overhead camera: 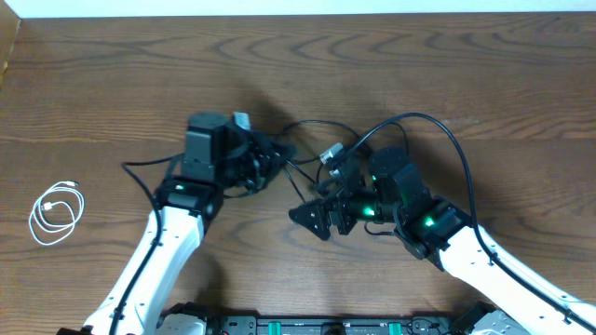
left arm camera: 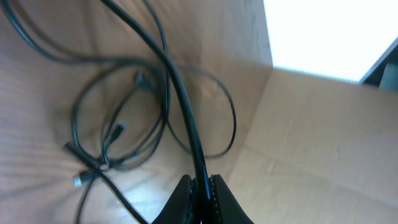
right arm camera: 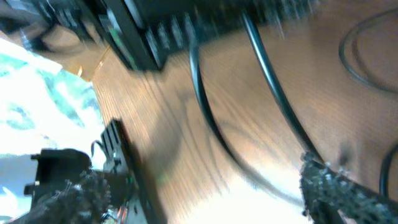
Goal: Untangle cables
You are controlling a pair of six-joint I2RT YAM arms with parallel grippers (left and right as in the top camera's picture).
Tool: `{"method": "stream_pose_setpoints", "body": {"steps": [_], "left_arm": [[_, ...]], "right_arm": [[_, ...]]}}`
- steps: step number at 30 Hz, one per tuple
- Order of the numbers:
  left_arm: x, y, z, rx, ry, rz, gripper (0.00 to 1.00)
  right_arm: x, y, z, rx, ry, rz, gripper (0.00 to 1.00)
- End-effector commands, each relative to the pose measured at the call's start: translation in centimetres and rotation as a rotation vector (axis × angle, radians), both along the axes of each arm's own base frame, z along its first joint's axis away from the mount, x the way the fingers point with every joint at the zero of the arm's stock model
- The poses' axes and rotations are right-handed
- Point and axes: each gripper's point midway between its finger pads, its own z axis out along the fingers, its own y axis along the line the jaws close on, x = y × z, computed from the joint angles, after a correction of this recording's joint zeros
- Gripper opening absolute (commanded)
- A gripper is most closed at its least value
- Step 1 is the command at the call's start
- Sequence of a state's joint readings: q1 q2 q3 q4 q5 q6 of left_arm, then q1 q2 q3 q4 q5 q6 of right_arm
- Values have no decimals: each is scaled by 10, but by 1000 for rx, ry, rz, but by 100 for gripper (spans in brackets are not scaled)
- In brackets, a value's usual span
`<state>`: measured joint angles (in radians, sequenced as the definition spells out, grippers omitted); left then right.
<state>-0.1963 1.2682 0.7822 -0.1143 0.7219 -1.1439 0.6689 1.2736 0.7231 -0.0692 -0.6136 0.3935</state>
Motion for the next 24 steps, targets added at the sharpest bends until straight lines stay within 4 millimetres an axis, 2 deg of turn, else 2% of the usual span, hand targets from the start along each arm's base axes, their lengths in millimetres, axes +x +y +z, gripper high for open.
{"method": "stream_pose_setpoints", "body": {"steps": [1, 6, 9, 12, 17, 18, 19, 21, 24], "left_arm": [[19, 25, 6, 16, -53, 72, 8], [42, 54, 37, -75, -159, 135, 8], [62, 80, 59, -69, -285, 216, 8], [82, 115, 72, 8, -396, 355, 8], [100, 182, 75, 250, -504, 605, 8], [102, 205, 74, 341, -512, 693, 8], [102, 211, 73, 366, -513, 720, 8], [101, 237, 72, 472, -510, 826, 8], [100, 258, 73, 589, -525, 900, 8]], "right_arm": [[-4, -2, 1, -18, 1, 17, 99], [-4, -18, -23, -139, 30, -33, 99], [4, -37, -42, -252, 47, -133, 99], [11, -54, -56, -344, 56, -218, 99], [10, -62, -62, -386, 63, -239, 99], [10, -62, -63, -387, 65, -239, 99], [10, -62, -63, -388, 66, -238, 99], [11, -62, -65, -393, 69, -239, 99], [13, -61, -70, -402, 71, -243, 99]]}}
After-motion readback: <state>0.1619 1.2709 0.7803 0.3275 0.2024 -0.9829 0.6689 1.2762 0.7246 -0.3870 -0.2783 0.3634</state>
